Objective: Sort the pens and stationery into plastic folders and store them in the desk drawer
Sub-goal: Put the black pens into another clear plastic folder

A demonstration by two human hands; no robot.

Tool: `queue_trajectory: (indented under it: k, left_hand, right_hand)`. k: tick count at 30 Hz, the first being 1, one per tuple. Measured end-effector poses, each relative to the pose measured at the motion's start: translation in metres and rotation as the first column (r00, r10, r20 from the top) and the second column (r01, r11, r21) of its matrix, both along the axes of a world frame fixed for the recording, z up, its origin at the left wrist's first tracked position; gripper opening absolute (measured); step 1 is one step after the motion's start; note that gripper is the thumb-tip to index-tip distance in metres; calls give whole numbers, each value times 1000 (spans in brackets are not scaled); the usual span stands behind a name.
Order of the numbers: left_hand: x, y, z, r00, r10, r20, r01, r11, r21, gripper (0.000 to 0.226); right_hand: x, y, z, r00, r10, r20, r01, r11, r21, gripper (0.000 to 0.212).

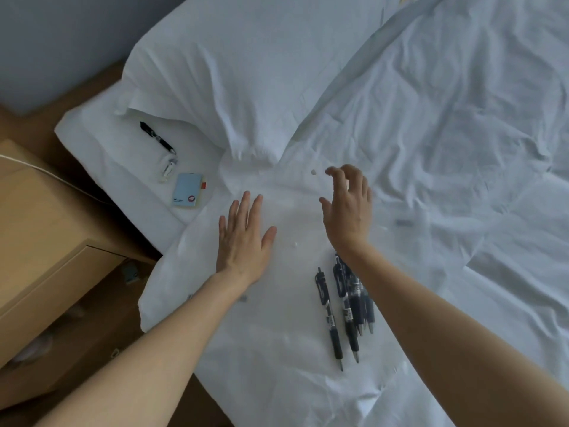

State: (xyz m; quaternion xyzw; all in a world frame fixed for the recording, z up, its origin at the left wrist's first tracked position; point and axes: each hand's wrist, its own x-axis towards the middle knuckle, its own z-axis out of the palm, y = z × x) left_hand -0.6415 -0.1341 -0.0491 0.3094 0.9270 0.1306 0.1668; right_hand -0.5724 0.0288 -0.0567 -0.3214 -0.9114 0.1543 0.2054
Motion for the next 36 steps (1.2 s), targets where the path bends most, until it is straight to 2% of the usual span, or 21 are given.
queue_trajectory:
  k: [3,7,11,17,22,29,36]
  left_hand:
    - [-5,-1,-1,999,-25,24,26,999,-32,59]
    - [-6,3,-5,996,-73,44,76,996,-56,58]
    - [-9,15,-9,995,-87,45,91,990,-109,56]
    - [-12,19,-11,993,-99,58,107,982,-157,56]
    - [-30,3,8,996,-94,-8,92,985,-146,57]
    - [-81,-32,44,995,29,-98,-42,990,-132,58]
    - [-128,-77,44,978,164,-126,-175,981,-86,58]
  right_hand:
    - [5,-7,-16,997,47,61,-46,999,-27,38]
    - [4,-5,-23,987,118,111,-100,983,-155,23]
    - [7,-2,-21,969,185,165,-150,967,-208,35]
    - [12,-5,-12,883,310,353,-247,945,-214,56]
    - [-5,-16,13,917,295,268,-246,948,-203,52]
    - [-59,-51,58,916,392,84,-383,917,-109,39]
    - [-110,-81,69,803,566,186,-546,824,-151,44]
